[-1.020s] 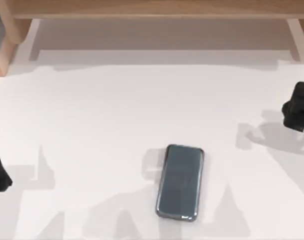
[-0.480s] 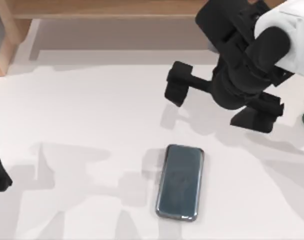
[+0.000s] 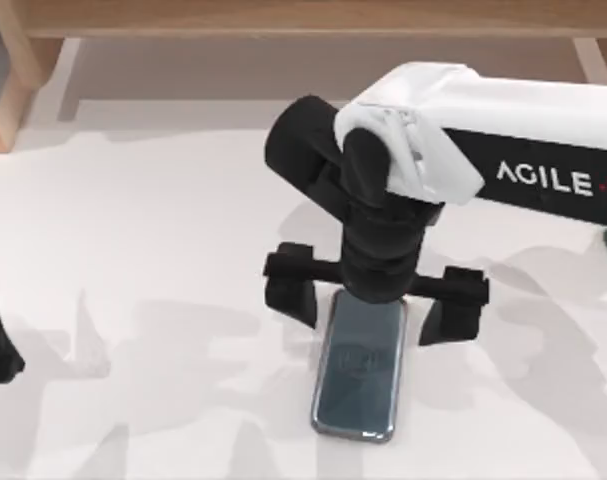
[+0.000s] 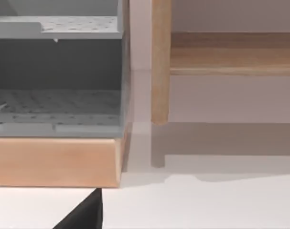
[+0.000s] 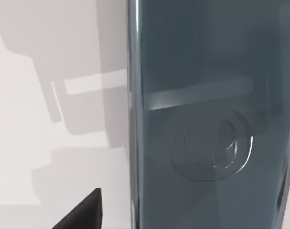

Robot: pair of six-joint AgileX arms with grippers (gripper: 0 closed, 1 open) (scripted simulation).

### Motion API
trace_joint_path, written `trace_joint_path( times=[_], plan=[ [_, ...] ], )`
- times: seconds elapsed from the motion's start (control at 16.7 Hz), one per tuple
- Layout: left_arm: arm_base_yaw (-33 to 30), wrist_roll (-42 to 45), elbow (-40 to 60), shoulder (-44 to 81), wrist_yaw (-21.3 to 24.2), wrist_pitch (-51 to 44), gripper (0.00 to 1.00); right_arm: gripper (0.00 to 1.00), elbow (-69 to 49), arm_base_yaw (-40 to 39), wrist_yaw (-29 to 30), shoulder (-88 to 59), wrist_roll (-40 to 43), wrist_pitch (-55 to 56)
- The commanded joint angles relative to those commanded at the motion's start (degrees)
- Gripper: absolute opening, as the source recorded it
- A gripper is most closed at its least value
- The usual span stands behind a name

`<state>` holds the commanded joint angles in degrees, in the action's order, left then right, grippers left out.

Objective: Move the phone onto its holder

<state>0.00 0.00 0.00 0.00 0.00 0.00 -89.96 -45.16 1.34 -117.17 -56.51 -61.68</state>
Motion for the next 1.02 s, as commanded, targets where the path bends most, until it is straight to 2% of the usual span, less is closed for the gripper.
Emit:
trace_joint_path(
  times=[0.36,0.72,1.02],
  plan=[
    [0.0,0.0,0.0,0.0,0.0,0.0,1.00,1.00,0.9,0.2,0.0,-0.3,0.2,1.1],
    [0.0,0.0,0.0,0.0,0.0,0.0,1.00,1.00,7.7,0.2,0.0,-5.7,0.1,13.8],
    [0.0,0.0,0.0,0.0,0.0,0.0,1.00,1.00,8.9,0.2,0.1,-6.7,0.1,15.7]
  ],
)
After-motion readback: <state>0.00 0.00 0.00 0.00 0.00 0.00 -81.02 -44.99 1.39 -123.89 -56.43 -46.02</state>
